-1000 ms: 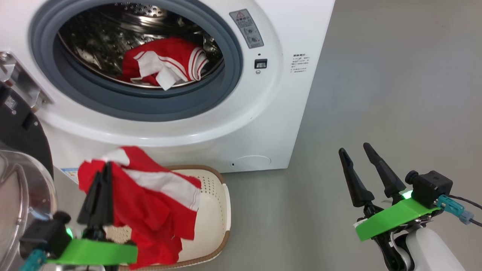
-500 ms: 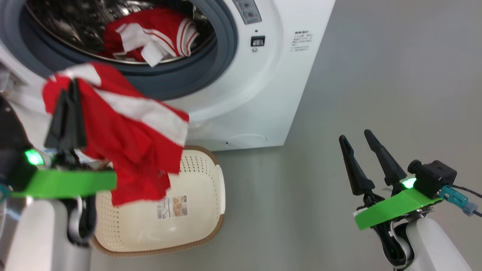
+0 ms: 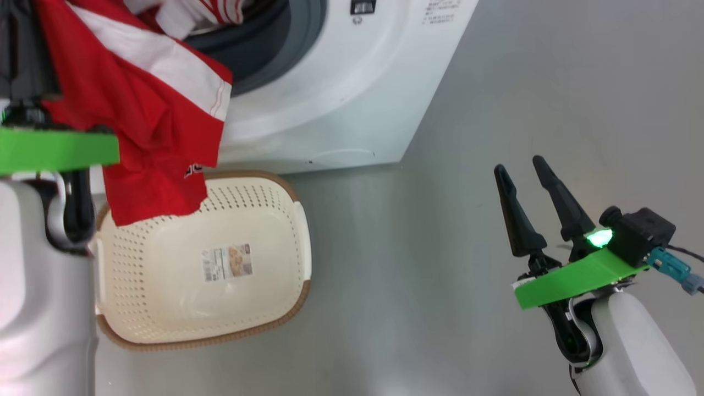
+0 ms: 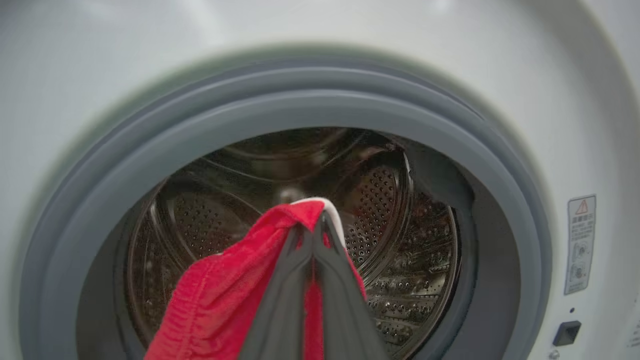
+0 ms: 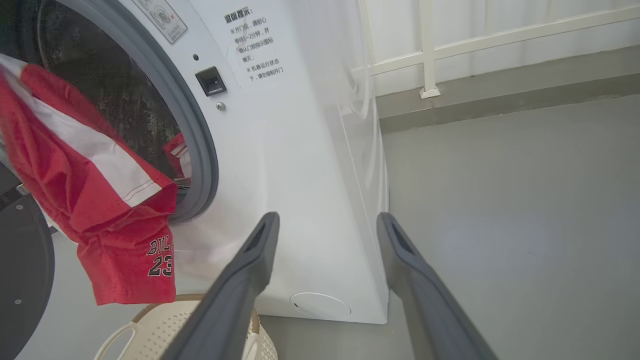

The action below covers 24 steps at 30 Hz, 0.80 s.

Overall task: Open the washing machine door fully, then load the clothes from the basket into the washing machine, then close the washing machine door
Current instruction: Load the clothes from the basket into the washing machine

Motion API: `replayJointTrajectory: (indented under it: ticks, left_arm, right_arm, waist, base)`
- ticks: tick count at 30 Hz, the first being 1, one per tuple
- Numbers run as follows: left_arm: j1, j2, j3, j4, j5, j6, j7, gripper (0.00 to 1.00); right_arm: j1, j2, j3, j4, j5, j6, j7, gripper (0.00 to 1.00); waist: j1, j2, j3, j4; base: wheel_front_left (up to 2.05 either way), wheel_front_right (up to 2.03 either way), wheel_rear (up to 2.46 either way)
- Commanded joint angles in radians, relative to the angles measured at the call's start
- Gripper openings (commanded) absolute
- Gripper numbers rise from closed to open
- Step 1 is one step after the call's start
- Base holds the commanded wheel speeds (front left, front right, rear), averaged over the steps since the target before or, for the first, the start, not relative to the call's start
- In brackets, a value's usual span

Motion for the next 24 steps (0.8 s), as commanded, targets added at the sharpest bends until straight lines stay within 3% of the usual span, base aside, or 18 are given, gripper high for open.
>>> replayJointTrajectory:
  ticks: [1, 16, 24]
  left_arm:
    - [-0.033, 0.034, 0.029, -0.002, 0.015, -0.007, -0.005, 0.00]
    - [-0.277, 0.062, 0.022, 0.298, 0.034, -0.019, -0.005, 0.00]
    - [-0.399, 0.087, -0.001, 0.394, 0.040, -0.019, -0.005, 0.00]
  right_arm:
    - [-0.015, 0.005, 0.018, -0.029, -0.014, 0.002, -0.005, 1.00]
    - [-0.067, 0.037, 0.011, -0.051, -0.026, 0.002, -0.005, 1.00]
    - [-0.083, 0.054, 0.011, -0.059, -0.030, 0.002, -0.005, 1.00]
  waist:
    - [0.0000, 0.0000, 0.057, -0.023]
    - [0.0000, 0.0000, 0.208, -0.067]
    - [0.0000, 0.0000, 0.259, -0.092]
  base:
    - [0.00, 0.00, 0.00]
    - [0.00, 0.00, 0.00]
    - [0.00, 0.00, 0.00]
